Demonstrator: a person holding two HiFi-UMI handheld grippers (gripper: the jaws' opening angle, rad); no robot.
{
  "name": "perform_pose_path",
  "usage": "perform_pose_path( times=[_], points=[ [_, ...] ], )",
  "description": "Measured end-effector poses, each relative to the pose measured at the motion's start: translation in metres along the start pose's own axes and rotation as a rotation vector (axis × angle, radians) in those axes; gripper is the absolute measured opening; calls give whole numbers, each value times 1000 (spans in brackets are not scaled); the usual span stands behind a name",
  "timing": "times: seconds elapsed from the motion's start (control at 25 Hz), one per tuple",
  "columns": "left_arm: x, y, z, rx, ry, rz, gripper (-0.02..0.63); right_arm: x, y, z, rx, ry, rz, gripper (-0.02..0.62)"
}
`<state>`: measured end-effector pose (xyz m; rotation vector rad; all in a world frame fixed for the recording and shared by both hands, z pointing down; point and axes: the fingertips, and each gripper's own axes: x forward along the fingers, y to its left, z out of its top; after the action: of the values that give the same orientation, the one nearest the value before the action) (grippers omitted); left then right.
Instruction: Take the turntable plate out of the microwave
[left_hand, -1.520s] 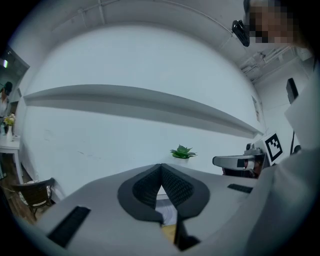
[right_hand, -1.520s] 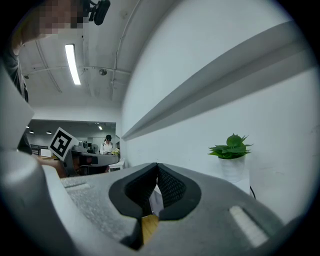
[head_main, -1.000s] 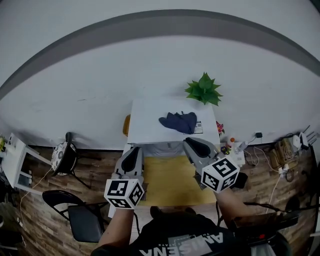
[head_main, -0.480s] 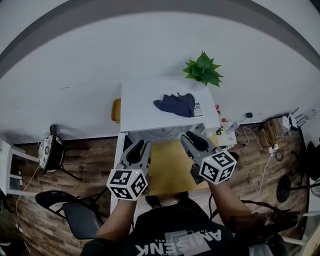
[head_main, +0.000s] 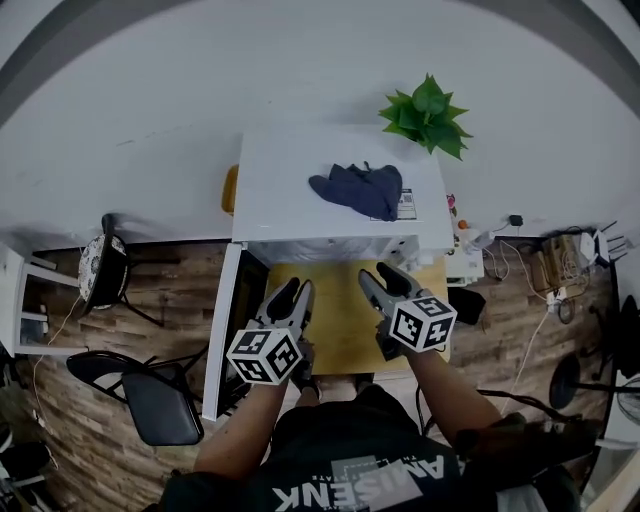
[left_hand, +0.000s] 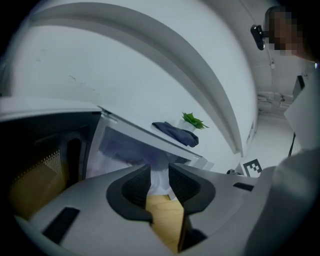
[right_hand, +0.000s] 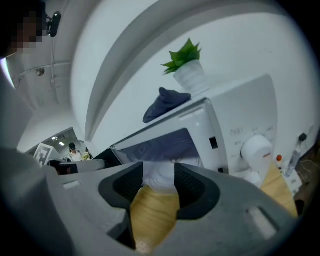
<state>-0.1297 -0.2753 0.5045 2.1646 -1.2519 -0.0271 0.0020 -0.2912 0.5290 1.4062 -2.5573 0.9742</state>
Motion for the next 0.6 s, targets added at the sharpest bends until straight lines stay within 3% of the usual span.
perform_pose_path(
  times=[0.16,0.32,0.44,0.6],
  points=[
    [21,23,-35,-113,52,27,98,14,-17,-28,136,43,21,183],
    [37,48,-67,-257,84,57,118,29,-27,-58,206,98,38,183],
    [50,57,-75,-275,97,42,149,47,-35,-72,271,119,64,189],
    [60,80,-92,-344,109,109,160,63,-45,-89,434,110,81,216]
  ],
)
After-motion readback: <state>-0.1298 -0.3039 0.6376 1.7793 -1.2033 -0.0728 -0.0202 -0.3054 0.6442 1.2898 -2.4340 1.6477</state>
